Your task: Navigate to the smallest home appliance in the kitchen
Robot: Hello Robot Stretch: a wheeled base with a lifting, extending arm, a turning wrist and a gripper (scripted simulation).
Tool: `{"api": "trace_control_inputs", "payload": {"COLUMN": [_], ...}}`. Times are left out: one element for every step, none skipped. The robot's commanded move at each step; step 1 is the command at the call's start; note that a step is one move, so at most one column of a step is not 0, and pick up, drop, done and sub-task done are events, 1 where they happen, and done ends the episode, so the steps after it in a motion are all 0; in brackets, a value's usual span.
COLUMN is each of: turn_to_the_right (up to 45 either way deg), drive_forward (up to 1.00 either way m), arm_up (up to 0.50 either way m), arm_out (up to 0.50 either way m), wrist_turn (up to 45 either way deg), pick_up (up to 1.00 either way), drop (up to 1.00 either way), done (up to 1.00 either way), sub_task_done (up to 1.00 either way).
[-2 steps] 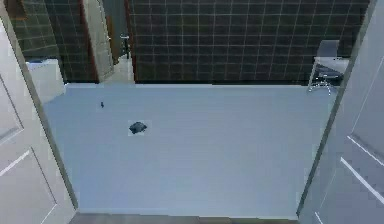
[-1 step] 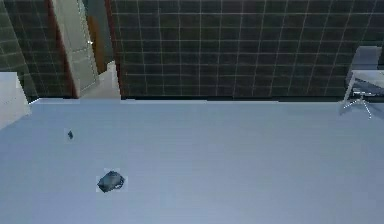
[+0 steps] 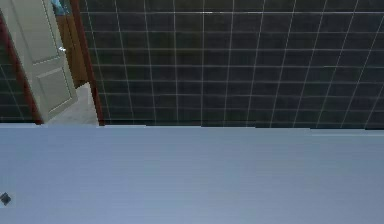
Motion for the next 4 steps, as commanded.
{"api": "trace_control_inputs", "payload": {"turn_to_the_right": [3.0,33.0,0.0,-33.0], "drive_forward": [0.0,0.0,0.05,0.0], "arm_up": [0.0,0.0,0.0,0.0], "arm_out": [0.0,0.0,0.0,0.0], "wrist_turn": [0.0,0.0,0.0,0.0], "pick_up": [0.0,0.0,0.0,0.0], "drop": [0.0,0.0,0.0,0.0], "done": [0.0,0.0,0.0,0.0], "sub_task_done": [0.0,0.0,0.0,0.0]}}
